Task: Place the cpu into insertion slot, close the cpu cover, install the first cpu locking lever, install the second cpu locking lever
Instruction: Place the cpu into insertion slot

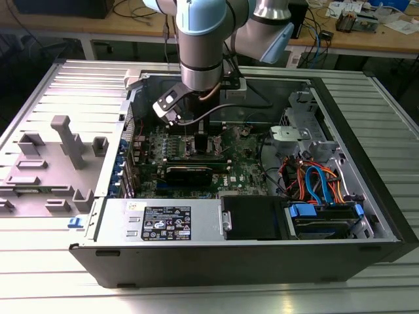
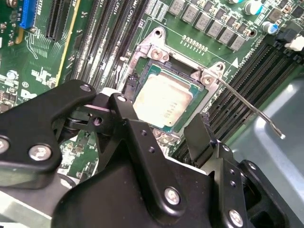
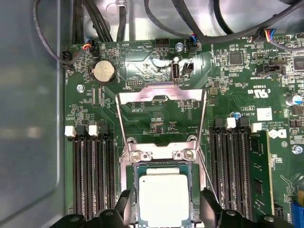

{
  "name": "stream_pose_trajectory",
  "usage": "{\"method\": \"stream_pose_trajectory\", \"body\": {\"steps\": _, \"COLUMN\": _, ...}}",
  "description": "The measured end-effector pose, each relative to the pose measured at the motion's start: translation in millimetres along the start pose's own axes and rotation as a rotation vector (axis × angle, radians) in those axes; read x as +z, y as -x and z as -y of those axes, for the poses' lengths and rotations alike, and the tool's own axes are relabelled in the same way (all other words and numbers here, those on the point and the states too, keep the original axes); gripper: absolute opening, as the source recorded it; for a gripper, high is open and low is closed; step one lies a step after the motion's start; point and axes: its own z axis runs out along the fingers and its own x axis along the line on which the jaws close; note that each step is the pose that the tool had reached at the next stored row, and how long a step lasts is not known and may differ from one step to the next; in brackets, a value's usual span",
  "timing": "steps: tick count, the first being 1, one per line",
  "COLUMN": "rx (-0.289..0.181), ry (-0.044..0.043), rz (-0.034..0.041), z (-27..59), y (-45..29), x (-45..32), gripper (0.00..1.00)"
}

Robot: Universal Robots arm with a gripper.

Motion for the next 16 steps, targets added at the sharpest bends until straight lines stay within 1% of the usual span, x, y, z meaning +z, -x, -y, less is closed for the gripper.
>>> {"method": "stream_pose_trajectory", "body": {"steps": 1, "rx": 0.000, "ry": -0.0005, "rz": -0.0009, "z": -0.1, "y": 0.0, "x": -1.3, "gripper": 0.67}}
{"method": "stream_pose_trajectory", "body": {"steps": 2, "rx": 0.000, "ry": -0.0008, "rz": -0.0014, "z": -0.2, "y": -0.1, "x": -3.4, "gripper": 0.53}}
{"method": "stream_pose_trajectory", "body": {"steps": 3, "rx": 0.000, "ry": -0.0014, "rz": -0.0014, "z": -0.5, "y": -0.1, "x": -6.2, "gripper": 0.47}}
{"method": "stream_pose_trajectory", "body": {"steps": 4, "rx": 0.000, "ry": -0.0018, "rz": -0.0013, "z": -0.6, "y": -0.1, "x": -7.3, "gripper": 0.42}}
{"method": "stream_pose_trajectory", "body": {"steps": 5, "rx": 0.000, "ry": -0.0021, "rz": -0.0014, "z": -0.7, "y": -0.2, "x": -8.0, "gripper": 0.42}}
{"method": "stream_pose_trajectory", "body": {"steps": 6, "rx": 0.000, "ry": -0.0024, "rz": -0.0015, "z": -0.9, "y": -0.4, "x": -8.4, "gripper": 0.29}}
{"method": "stream_pose_trajectory", "body": {"steps": 7, "rx": 0.000, "ry": -0.0026, "rz": -0.0014, "z": -0.9, "y": -0.4, "x": -8.4, "gripper": 0.24}}
{"method": "stream_pose_trajectory", "body": {"steps": 8, "rx": 0.000, "ry": -0.0026, "rz": -0.0013, "z": -0.9, "y": -0.5, "x": -8.5, "gripper": 0.24}}
{"method": "stream_pose_trajectory", "body": {"steps": 10, "rx": 0.000, "ry": -0.0026, "rz": -0.0014, "z": -0.9, "y": -0.6, "x": -8.5, "gripper": 0.11}}
{"method": "stream_pose_trajectory", "body": {"steps": 16, "rx": 0.000, "ry": -0.0027, "rz": -0.0016, "z": -0.9, "y": -0.6, "x": -8.5, "gripper": 0.11}}
